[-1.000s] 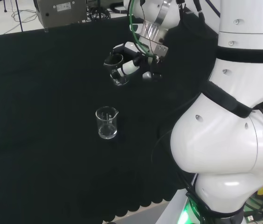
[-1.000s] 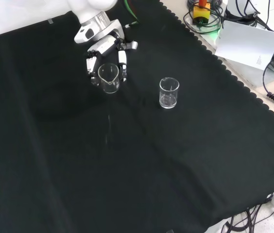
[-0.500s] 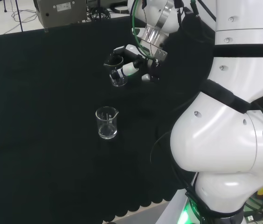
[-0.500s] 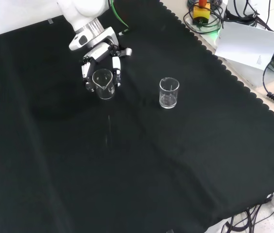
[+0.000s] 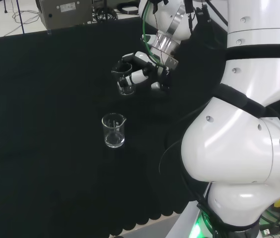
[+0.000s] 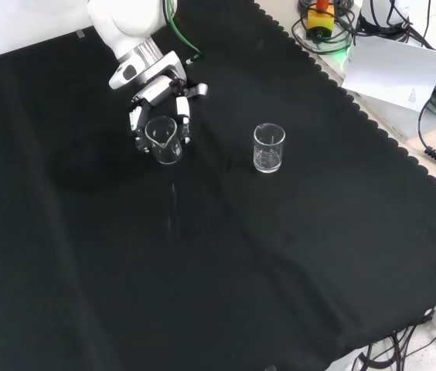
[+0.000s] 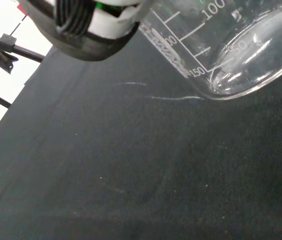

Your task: Place the beaker back on the table.

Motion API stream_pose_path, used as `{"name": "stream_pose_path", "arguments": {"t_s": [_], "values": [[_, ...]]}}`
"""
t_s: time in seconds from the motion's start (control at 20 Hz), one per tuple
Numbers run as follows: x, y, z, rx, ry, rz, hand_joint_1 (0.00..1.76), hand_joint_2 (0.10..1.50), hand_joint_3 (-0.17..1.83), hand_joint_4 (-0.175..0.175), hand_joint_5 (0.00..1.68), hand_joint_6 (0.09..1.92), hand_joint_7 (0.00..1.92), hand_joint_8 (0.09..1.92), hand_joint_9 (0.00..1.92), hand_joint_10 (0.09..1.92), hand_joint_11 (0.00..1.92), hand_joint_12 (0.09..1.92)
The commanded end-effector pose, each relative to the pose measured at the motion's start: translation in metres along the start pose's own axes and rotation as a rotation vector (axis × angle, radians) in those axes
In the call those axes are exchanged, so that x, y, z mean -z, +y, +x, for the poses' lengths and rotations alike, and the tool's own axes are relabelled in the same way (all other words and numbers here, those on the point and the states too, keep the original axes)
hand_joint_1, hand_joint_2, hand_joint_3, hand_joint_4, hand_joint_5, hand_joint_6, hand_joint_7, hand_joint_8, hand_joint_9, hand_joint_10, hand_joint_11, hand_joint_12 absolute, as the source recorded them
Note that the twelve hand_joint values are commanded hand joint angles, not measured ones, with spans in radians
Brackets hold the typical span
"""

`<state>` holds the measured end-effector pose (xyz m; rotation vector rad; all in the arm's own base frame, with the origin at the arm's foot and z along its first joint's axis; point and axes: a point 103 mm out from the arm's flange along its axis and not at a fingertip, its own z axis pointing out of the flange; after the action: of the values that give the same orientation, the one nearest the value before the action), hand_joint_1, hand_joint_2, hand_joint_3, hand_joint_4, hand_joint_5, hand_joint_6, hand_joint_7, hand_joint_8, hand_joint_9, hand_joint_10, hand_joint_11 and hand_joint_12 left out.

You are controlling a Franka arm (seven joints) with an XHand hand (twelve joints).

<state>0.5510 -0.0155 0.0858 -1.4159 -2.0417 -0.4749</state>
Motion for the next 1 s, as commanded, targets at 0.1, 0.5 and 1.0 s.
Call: {"name": "stream_pose_path", "arguments": {"t_s": [0.1,0.5,1.0], "values": [[-0.006,0.002,-0.007,-0.010,0.022,0.003,1.40,1.09,-0.17,-0.106,1.08,0.91,1.13,0.82,1.31,0.55,1.08,1.01],[-0.014,0.009,-0.006,-0.001,0.025,-0.016,1.40,1.09,-0.17,-0.107,1.08,0.92,1.13,0.82,1.31,0.55,1.08,1.01],[-0.018,0.009,-0.016,-0.028,0.003,-0.019,1.40,1.09,-0.17,-0.108,1.07,0.92,1.13,0.82,1.31,0.56,1.08,1.05]]}}
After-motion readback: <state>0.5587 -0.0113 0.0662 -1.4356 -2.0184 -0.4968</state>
